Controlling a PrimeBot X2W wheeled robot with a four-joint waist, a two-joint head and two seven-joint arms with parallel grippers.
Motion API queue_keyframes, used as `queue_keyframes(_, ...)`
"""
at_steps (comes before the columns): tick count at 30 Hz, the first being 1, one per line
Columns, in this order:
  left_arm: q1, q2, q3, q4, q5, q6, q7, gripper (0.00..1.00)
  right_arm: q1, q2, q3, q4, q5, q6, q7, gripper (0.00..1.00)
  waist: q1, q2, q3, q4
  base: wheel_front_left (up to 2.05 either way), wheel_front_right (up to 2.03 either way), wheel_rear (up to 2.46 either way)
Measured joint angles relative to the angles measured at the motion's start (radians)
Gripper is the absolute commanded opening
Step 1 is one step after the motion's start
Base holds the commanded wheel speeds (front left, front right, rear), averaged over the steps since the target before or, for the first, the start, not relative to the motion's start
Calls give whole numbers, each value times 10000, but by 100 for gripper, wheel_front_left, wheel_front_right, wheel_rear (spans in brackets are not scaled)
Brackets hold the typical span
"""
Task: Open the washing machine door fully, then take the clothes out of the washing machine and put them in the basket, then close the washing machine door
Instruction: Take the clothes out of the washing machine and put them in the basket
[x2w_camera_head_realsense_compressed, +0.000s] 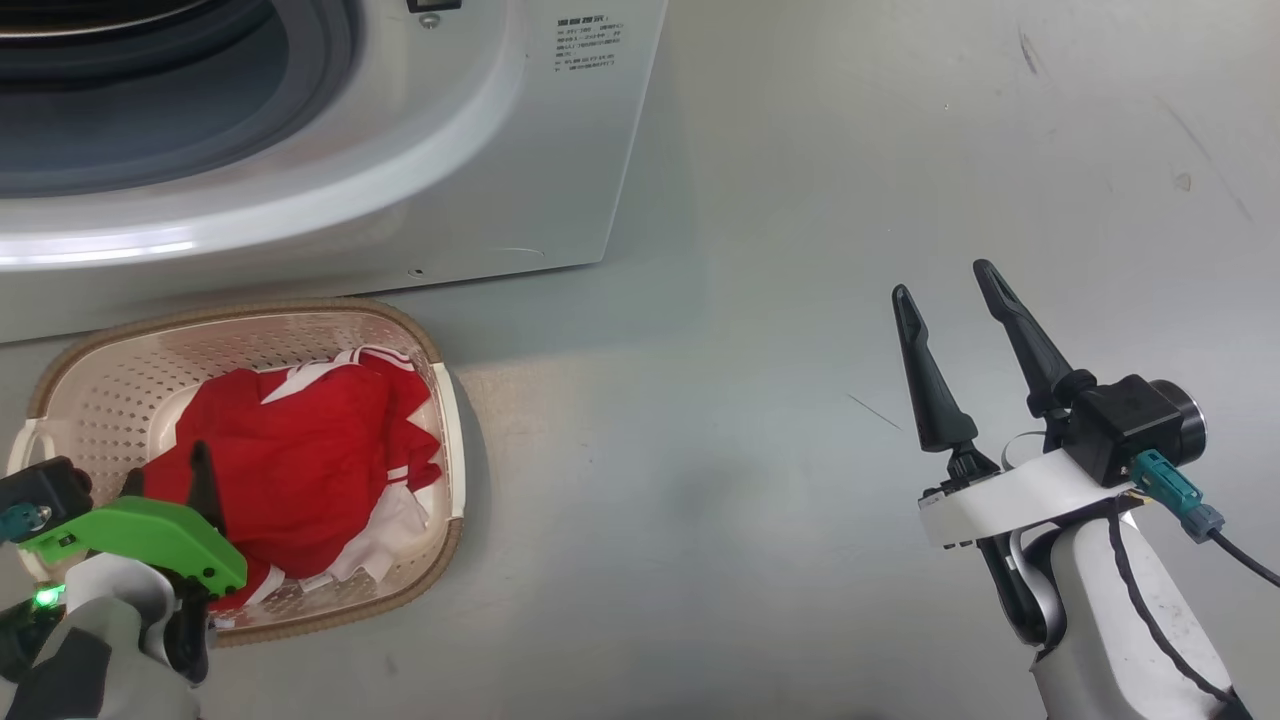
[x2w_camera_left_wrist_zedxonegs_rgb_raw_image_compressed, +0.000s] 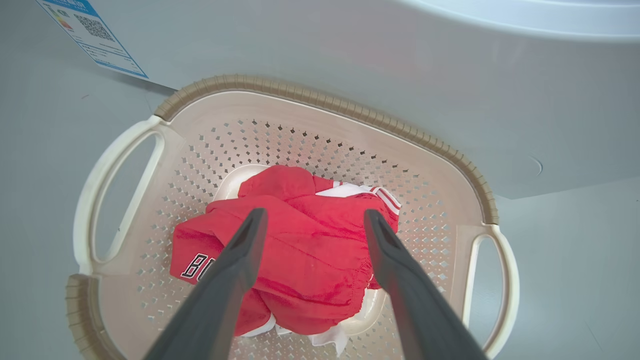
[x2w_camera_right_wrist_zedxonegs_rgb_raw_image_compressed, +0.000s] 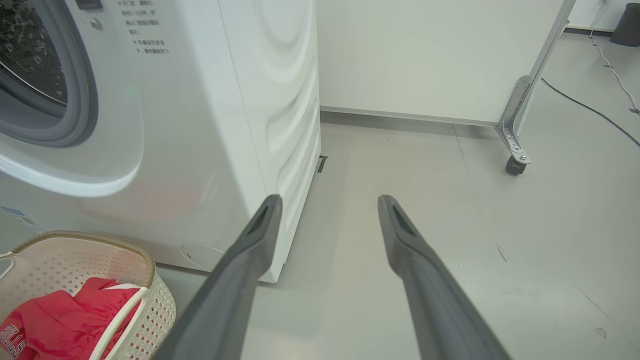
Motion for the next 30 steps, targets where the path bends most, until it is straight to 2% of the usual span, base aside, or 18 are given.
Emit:
queue_keyframes(15, -114, -217, -677, -251, 493, -362, -702, 100, 8, 17, -267, 247, 115, 2, 0, 100, 0, 0, -980, 399, 0, 0, 0)
queue_keyframes(22, -121, -242, -1273, -853, 1118, -395, -874, 100, 33, 19, -456, 337, 125, 2, 0, 100, 0, 0, -1586, 718, 0, 0, 0)
queue_keyframes(30, -101, -303, -1429, -2021, 1394, -399, -876, 100, 194, 21, -708, 384, 217, 2, 0, 100, 0, 0, -2325, 1128, 0, 0, 0)
